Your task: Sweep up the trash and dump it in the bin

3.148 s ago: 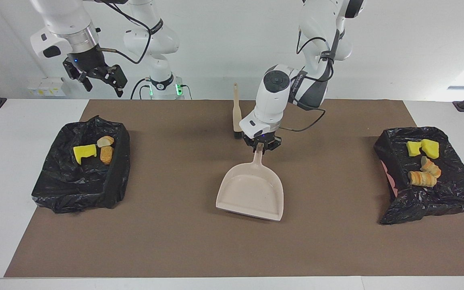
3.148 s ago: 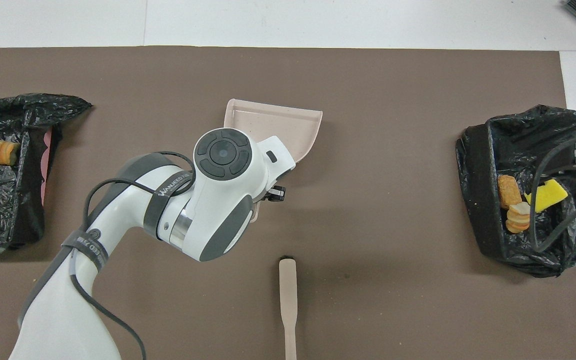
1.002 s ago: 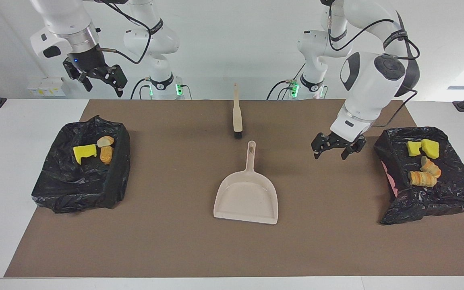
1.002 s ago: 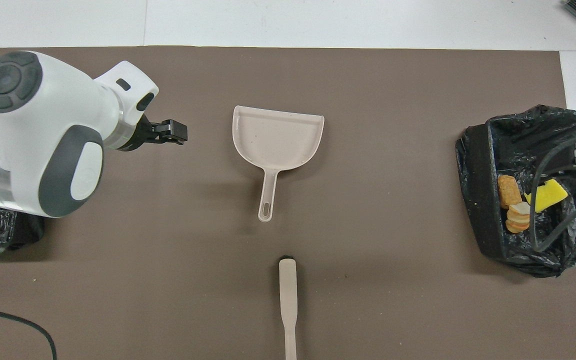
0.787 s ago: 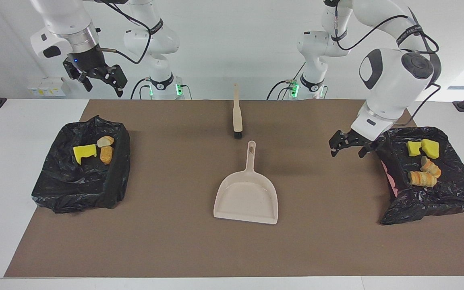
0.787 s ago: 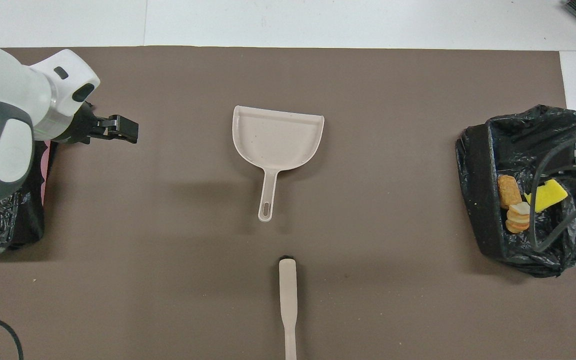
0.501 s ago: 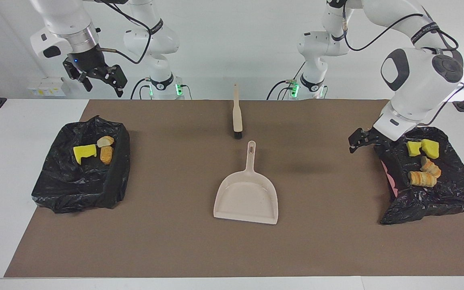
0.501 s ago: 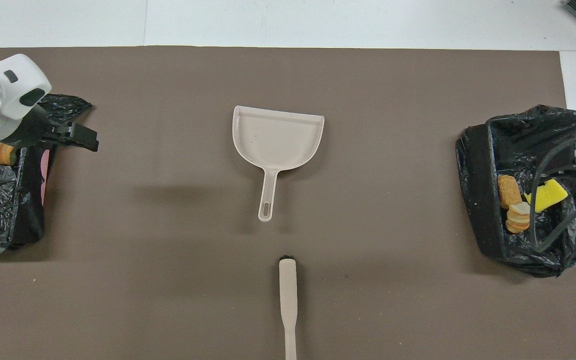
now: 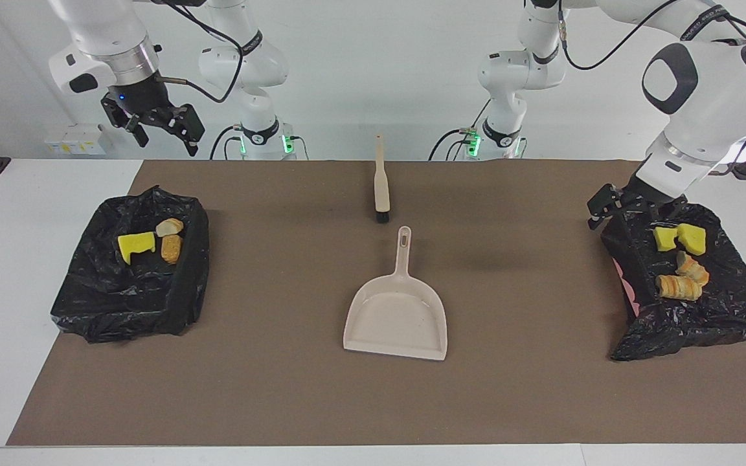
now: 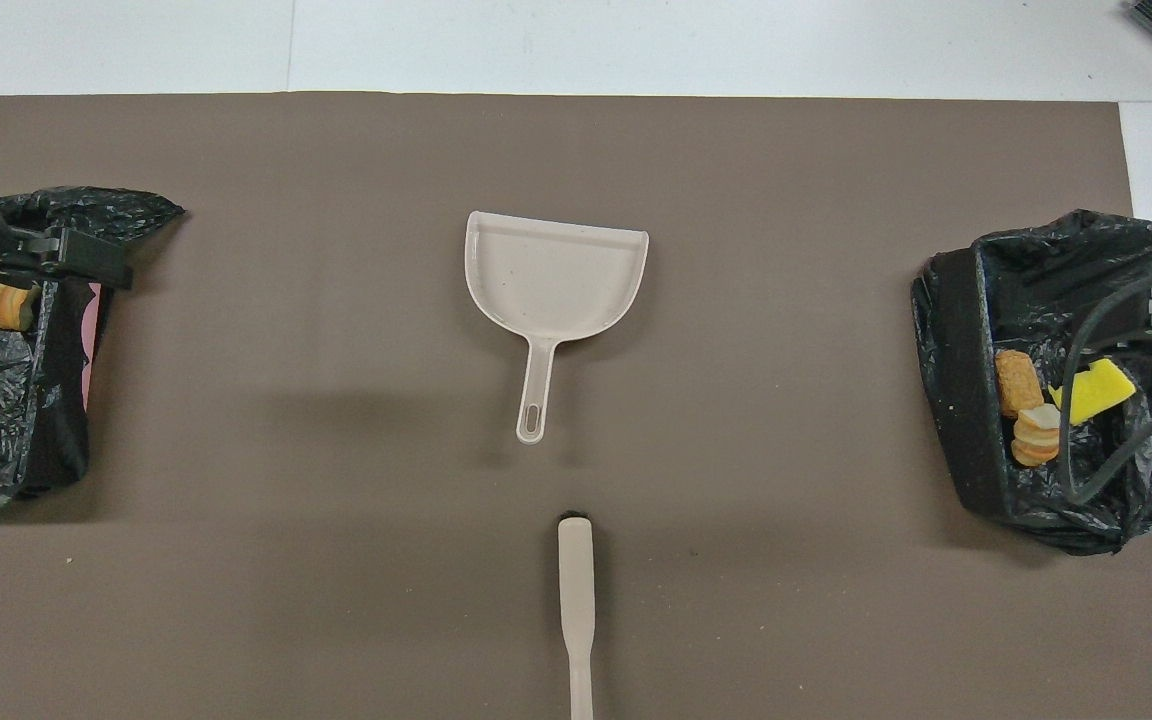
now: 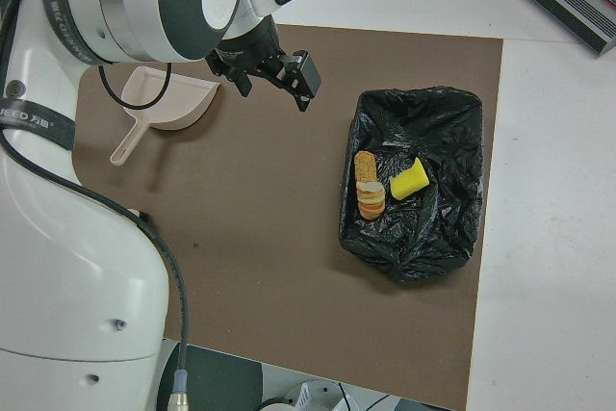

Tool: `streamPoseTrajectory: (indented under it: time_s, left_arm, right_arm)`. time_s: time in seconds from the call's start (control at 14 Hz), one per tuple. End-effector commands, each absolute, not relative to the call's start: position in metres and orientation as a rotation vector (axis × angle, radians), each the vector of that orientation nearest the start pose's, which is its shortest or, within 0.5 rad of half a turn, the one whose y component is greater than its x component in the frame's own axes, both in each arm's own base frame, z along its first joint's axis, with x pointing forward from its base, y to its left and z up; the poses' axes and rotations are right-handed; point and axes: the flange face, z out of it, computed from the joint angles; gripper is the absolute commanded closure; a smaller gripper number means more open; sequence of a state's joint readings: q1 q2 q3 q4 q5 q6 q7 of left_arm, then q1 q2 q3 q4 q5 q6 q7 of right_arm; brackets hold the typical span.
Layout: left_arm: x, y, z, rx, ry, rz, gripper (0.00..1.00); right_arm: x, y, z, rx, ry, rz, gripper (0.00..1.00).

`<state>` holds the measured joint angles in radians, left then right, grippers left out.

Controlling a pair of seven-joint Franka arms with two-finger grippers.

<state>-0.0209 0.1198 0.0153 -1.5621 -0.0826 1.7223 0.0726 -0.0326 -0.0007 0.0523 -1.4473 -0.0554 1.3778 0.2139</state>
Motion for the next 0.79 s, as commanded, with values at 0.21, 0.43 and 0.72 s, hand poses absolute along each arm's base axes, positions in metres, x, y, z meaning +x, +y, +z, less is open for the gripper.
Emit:
streamPoseTrajectory:
  time_s: [0.21,0.43,0.72]
  left_arm:
    - [0.566,-0.019,0.598,-3.224,0.003,-0.080,0.00]
    - [0.556,-0.017,0.616,-3.190,0.097,-0.082,0.00]
    - [0.548,-0.017,0.624,-3.181,0.095,-0.066,0.00]
  right_arm:
    - [0.528,0.001,0.666,-3.170,0.301,0.091,0.00]
    - [0.528,0.001,0.666,-3.170,0.301,0.091,0.00]
    - [0.528,0.001,0.666,-3.170,0.301,0.094,0.00]
